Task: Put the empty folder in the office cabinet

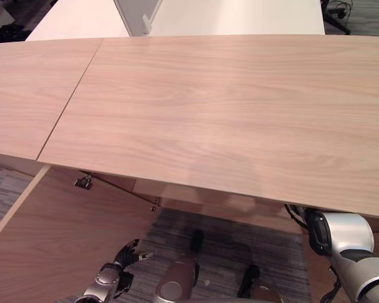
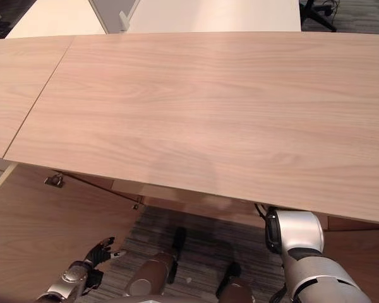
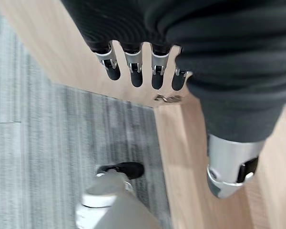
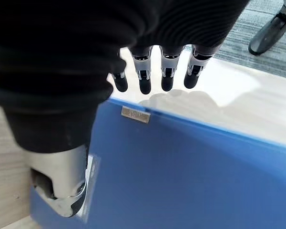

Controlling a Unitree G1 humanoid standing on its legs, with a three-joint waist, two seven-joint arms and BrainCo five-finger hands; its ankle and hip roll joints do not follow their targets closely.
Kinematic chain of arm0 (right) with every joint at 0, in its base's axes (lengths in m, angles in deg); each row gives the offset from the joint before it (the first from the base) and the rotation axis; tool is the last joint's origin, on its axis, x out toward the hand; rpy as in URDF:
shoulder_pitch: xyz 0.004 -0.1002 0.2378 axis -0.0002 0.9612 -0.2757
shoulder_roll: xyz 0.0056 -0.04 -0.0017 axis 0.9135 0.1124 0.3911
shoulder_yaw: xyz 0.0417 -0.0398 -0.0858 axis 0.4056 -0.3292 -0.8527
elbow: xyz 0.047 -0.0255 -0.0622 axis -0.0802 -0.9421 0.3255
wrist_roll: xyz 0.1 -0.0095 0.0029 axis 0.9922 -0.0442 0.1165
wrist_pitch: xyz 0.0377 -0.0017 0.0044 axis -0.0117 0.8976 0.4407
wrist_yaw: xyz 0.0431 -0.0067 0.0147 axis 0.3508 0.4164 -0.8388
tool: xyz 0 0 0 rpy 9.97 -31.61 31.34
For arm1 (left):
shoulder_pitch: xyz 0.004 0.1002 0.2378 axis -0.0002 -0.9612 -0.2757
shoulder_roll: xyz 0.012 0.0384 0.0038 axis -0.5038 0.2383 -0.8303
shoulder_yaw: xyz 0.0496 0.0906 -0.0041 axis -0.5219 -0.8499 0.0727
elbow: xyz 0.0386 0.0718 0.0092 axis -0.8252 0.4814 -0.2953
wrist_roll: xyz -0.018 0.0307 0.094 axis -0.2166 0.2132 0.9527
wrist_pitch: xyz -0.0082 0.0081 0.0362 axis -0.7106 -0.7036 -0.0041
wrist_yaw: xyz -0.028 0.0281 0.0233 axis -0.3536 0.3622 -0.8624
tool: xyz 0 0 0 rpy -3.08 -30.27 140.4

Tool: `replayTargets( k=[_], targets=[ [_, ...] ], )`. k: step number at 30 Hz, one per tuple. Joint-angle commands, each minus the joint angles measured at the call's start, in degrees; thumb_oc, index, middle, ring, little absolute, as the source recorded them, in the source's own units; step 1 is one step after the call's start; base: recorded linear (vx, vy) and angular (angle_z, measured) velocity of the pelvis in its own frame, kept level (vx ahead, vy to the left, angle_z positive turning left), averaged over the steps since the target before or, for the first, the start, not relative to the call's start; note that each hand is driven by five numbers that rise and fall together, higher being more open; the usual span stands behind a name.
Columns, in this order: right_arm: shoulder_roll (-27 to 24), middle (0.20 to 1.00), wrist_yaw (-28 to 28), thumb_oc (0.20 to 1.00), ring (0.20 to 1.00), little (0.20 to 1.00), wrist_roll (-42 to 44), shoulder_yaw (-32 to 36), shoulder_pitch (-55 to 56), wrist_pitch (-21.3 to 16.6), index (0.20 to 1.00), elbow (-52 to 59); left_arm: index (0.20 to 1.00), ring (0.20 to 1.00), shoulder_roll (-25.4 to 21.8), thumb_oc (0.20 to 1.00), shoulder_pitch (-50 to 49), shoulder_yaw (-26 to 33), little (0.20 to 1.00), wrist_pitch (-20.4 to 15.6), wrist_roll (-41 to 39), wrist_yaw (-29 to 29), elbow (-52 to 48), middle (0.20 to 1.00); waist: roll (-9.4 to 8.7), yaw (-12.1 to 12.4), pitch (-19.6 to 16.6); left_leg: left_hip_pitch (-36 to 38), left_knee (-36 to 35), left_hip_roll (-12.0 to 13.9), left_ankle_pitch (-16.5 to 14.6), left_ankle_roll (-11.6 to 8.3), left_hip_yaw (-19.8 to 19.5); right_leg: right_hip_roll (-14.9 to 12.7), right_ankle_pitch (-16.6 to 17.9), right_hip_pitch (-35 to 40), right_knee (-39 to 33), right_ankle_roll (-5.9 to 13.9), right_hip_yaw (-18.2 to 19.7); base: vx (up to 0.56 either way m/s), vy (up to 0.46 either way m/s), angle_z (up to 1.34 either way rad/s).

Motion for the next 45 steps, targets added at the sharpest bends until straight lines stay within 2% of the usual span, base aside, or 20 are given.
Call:
replayTargets(
  k=[1, 7, 13, 19, 32, 40, 45],
  targets=[
    [-3.1, 1.0, -0.6, 1.0, 1.0, 1.0, 1.5, 2.2, -6.6, -2.1, 1.0, 0.2, 1.0, 1.0, 0.6, 1.0, 3.2, 1.7, 1.0, -0.6, 0.4, -0.9, 1.9, 1.0, 0.1, 1.7, 2.8, 1.2, -5.1, 2.9, -0.6, -2.97, -2.2, -1.9, 2.5, 0.9, -0.6, 4.65, 0.6, 0.0, 0.0, 0.0],
    [-6.0, 1.0, -1.8, 1.0, 1.0, 1.0, 2.9, 1.0, -11.5, -2.6, 1.0, 1.1, 1.0, 1.0, -0.1, 1.0, 3.7, 2.1, 1.0, -0.9, 0.2, -0.8, 2.3, 1.0, 0.52, 1.9, 3.2, 0.7, -5.2, 2.9, -0.5, -3.08, -2.2, -2.1, 2.3, -0.5, 0.2, 4.65, 1.0, -0.01, 0.001, 0.0],
    [-12.3, 1.0, -4.0, 1.0, 1.0, 1.0, 1.9, -1.7, -15.5, -1.4, 1.0, 2.3, 1.0, 1.0, -1.3, 1.0, 3.7, 2.5, 1.0, -1.4, 0.3, -0.6, 2.0, 1.0, 1.94, 2.5, 4.8, -1.6, -4.0, 2.0, -0.2, -3.08, -2.4, -2.9, 2.0, -2.7, 2.1, 4.64, 1.0, -0.02, 0.012, 0.02],
    [-14.0, 1.0, -6.1, 1.0, 1.0, 1.0, -0.4, -4.0, -17.4, -0.8, 1.0, 2.9, 1.0, 1.0, -1.4, 1.0, 3.2, 2.6, 1.0, -1.6, 0.5, 0.0, 1.9, 1.0, 2.23, 2.5, 4.4, -1.5, -4.7, 1.9, 0.2, -2.89, -2.3, -3.1, 2.5, -2.7, 1.8, 4.72, 1.0, 0.01, 0.004, 0.02],
    [-7.5, 1.0, -9.0, 1.0, 1.0, 1.0, -2.2, -6.1, -15.4, -2.4, 1.0, 8.6, 1.0, 1.0, -1.5, 1.0, 3.8, 3.9, 1.0, -1.8, -0.6, 0.4, 0.3, 1.0, 2.52, 1.6, 5.3, -2.1, -3.3, 1.7, -0.5, -2.74, -2.0, -3.3, 2.5, -4.1, 3.2, 4.66, 1.9, 0.01, 0.0, -0.02],
    [-0.6, 1.0, -11.9, 1.0, 1.0, 1.0, 0.9, -1.7, -5.6, -2.8, 1.0, 7.3, 1.0, 1.0, -0.5, 1.0, 4.1, 4.0, 1.0, -1.4, -0.1, 1.3, -0.2, 1.0, 2.5, 1.4, 5.2, -1.3, -4.2, 2.2, -0.5, -2.53, -2.1, -3.1, 3.0, -3.1, 2.1, 4.93, 1.5, 0.03, -0.008, 0.0],
    [4.8, 1.0, -14.2, 1.0, 1.0, 1.0, 3.0, 1.6, 4.9, -3.8, 1.0, 9.2, 1.0, 1.0, -0.6, 1.0, 3.7, 5.0, 1.0, -1.2, 0.1, 2.4, -1.3, 1.0, 1.68, 1.2, 4.0, 0.3, -4.6, 2.4, -0.9, -2.51, -2.4, -3.0, 3.3, -0.7, 1.0, 5.37, 0.7, 0.04, -0.015, 0.07]
  ],
)
